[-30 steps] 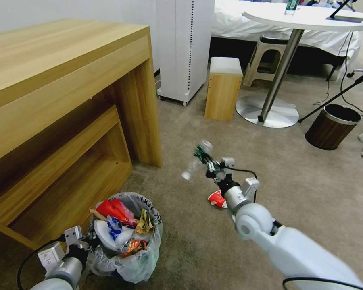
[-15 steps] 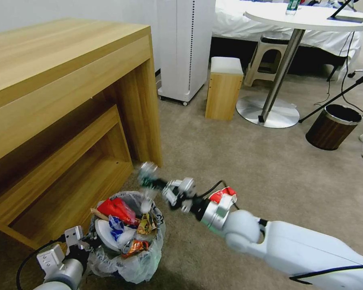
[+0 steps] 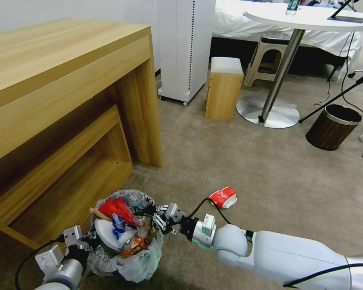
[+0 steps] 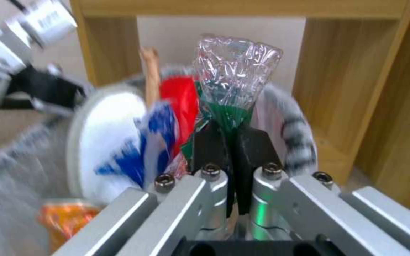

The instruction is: Pick up the trash bin and place the garbage on the floor into it.

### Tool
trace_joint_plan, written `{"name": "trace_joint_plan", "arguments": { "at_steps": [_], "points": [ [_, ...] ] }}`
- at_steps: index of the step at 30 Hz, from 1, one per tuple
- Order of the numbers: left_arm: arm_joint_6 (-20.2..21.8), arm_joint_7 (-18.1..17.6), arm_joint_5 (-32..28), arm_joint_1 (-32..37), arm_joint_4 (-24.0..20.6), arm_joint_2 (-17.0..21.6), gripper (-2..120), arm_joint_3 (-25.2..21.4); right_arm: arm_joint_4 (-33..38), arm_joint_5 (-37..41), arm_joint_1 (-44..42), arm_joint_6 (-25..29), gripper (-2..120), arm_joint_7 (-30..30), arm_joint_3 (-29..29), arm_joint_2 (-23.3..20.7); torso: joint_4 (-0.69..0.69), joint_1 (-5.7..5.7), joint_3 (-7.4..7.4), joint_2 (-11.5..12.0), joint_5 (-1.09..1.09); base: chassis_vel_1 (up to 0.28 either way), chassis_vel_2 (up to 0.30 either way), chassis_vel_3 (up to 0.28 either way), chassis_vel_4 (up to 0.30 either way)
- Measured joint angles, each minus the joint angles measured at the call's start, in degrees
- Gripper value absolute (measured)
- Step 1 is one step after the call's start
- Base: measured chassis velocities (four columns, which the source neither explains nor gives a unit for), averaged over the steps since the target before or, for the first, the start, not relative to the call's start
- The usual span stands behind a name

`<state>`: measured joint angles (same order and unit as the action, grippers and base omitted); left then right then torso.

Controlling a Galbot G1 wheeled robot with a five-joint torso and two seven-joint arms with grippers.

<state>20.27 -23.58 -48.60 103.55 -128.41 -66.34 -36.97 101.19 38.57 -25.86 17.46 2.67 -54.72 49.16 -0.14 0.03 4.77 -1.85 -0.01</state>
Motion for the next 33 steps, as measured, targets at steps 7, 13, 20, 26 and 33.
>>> {"name": "trace_joint_plan", "arguments": {
  "at_steps": [7,13,20,26,33],
  "points": [
    [-0.1,0.2,0.7,0.4,0.0,-0.7,0,0.1,-2.4,-1.3,-0.2,0.0,1,0.5,-0.9,1.6,0.01,0.0,0.0,0.0,0.01,0.0,0.0,0.0,0.0],
    [-0.1,0.4,0.8,0.4,0.0,-0.9,0,0.0,-0.7,-0.8,-0.1,-0.1,14,0.4,-0.2,1.5,0.01,0.0,0.0,0.0,0.01,0.0,0.0,0.0,0.0],
    [-0.2,0.4,0.8,0.1,0.0,-0.8,0,-0.1,2.7,-0.2,-0.8,-0.2,38,-0.2,2.0,0.3,0.01,0.0,0.0,0.0,0.0,0.0,0.0,0.0,0.0],
    [-0.1,0.4,1.0,-0.1,0.1,-1.0,0,0.4,2.6,-0.6,-1.4,-0.4,64,-0.2,2.3,-0.1,0.01,0.0,0.0,0.0,0.01,0.0,0.0,0.0,0.0],
    [-0.2,0.4,1.0,-0.2,0.6,-1.0,0,0.3,2.9,-0.3,-1.7,-0.4,89,0.7,3.0,0.6,0.01,0.0,0.0,0.0,0.0,0.0,0.0,0.0,0.0]
  ]
}}
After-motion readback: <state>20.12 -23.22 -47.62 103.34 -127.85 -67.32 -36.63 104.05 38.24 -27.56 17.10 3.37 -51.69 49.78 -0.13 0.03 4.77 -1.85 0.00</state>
